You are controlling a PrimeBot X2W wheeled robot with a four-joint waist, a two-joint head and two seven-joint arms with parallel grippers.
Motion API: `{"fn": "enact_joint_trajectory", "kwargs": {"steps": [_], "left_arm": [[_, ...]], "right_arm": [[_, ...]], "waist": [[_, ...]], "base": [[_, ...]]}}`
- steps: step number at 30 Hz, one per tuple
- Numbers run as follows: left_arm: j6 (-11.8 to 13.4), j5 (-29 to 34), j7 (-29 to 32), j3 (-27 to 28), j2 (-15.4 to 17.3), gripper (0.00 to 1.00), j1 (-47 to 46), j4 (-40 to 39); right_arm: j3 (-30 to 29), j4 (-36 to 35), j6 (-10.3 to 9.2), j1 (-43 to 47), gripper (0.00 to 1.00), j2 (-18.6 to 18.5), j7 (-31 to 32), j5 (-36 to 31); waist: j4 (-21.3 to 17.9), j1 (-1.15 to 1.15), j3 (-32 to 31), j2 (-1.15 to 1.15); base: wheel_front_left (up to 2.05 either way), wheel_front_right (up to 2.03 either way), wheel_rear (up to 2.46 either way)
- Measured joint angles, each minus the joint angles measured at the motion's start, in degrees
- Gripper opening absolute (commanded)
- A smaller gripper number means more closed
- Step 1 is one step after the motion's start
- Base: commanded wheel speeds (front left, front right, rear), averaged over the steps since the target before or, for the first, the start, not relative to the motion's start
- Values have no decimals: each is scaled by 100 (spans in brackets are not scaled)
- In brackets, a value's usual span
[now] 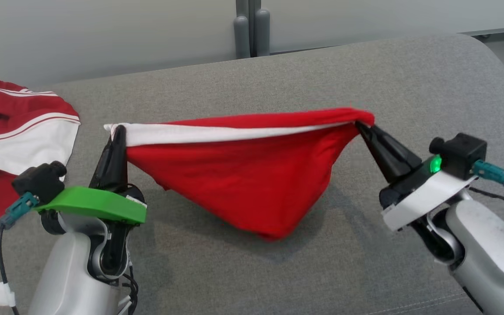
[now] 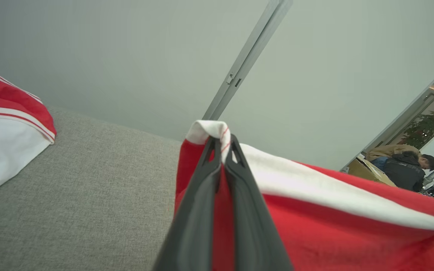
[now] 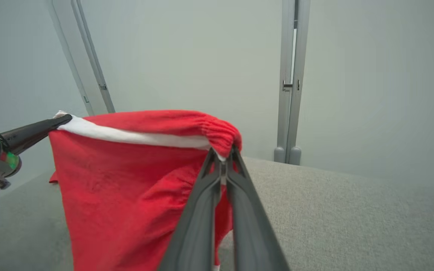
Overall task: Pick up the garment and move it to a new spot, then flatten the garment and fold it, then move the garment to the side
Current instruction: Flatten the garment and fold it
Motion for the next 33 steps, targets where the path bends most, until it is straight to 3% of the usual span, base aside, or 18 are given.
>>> {"fn": "enact_joint_trajectory", "kwargs": {"steps": [9,16,18,22,27,29,33], "left_arm": [[-101,-132,-523,-57,-14,0,159,-1287],[-101,-90,-571,21,-10,0,235,-2676],[-101,-51,-567,3,-9,0,235,-2858],[67,-159,-436,221,8,0,238,-2644],[181,32,-422,427,130,0,-355,-2647],[214,-24,-407,420,103,0,-832,-2721],[250,-40,-242,294,48,0,-1146,-2697]], "right_arm": [[-889,-1463,1,-262,0,18,-30,53],[-1200,-2376,9,-255,0,-268,-42,200],[-1056,-2341,44,-233,0,-292,-4,379],[-459,-1656,115,-377,0,-374,690,505],[-853,-1513,153,-1905,0,33,706,495],[-855,-1429,153,-2462,0,23,812,428],[-690,-1057,154,-2608,0,-29,1048,357]], "waist": [[-7,0,-143,0],[-42,0,-238,0],[-37,0,-245,0],[-41,0,-193,0],[-7,0,-83,0],[42,0,-49,0],[174,0,19,0]], "base": [[0,0,0],[0,0,0],[0,0,0],[0,0,0],[0,0,0],[0,0,0],[0,0,0]]}}
